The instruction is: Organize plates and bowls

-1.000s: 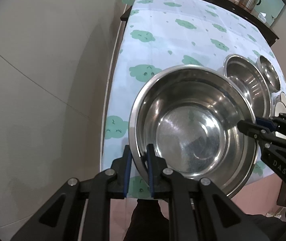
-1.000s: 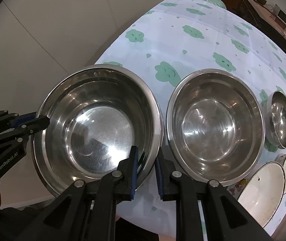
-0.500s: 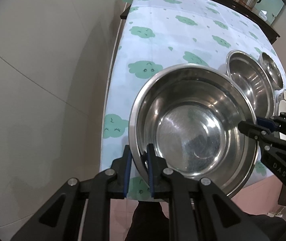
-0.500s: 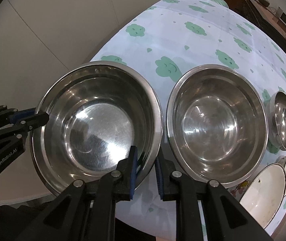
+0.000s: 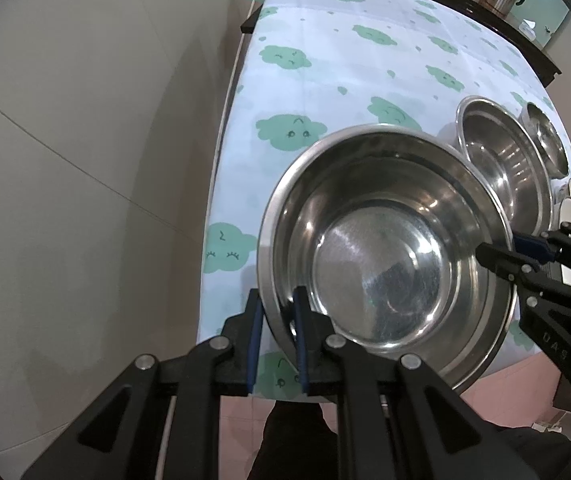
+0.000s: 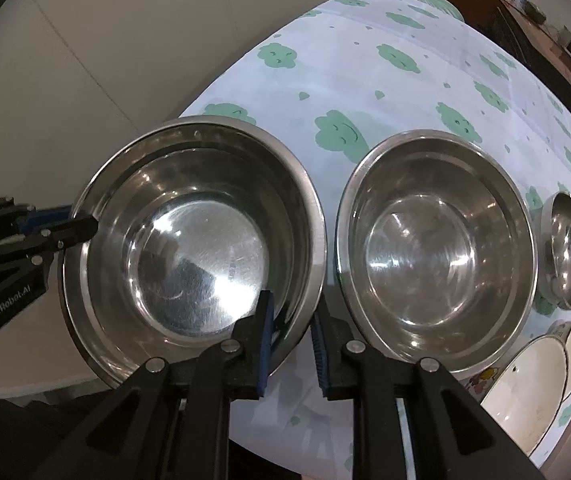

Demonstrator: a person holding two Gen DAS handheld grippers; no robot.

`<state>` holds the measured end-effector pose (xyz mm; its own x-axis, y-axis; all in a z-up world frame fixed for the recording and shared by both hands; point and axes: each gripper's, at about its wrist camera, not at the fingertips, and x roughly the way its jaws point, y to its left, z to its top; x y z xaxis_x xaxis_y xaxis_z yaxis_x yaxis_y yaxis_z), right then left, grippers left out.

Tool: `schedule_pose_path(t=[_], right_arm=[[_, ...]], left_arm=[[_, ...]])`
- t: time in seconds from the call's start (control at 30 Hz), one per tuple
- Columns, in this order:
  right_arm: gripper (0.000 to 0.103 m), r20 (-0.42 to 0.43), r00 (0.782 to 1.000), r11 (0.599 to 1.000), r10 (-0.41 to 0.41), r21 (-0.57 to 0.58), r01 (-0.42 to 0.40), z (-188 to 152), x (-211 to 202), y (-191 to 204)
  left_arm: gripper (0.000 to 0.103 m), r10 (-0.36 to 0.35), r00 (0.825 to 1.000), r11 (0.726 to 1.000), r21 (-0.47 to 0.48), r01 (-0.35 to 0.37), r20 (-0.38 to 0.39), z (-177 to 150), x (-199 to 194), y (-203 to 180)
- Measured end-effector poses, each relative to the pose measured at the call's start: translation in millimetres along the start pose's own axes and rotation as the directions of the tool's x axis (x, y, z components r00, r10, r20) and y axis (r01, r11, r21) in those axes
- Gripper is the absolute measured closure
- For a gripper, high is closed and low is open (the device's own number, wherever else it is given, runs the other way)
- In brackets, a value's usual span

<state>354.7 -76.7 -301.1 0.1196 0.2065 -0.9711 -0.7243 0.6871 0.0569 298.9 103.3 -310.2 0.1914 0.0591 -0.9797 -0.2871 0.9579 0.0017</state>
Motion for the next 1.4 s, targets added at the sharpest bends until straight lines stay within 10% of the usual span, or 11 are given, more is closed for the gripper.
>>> schedule_pose_path(t=[1.23, 1.4], right_arm=[[0.069, 0.042, 0.998, 0.999, 0.038, 0.022, -0.039, 5.0, -9.0, 3.1], [0.069, 0.054, 0.998, 0.999, 0.034, 0.028, -0.035, 5.2, -13.3, 1.2]], left_arm=[[0.090, 0.000, 1.000, 1.000, 0.007, 0.000, 0.018, 0.2, -7.3, 2.0], [0.077, 0.009, 1.000, 1.000, 0.012, -0.010, 0.021, 3.4, -8.5, 0.7]])
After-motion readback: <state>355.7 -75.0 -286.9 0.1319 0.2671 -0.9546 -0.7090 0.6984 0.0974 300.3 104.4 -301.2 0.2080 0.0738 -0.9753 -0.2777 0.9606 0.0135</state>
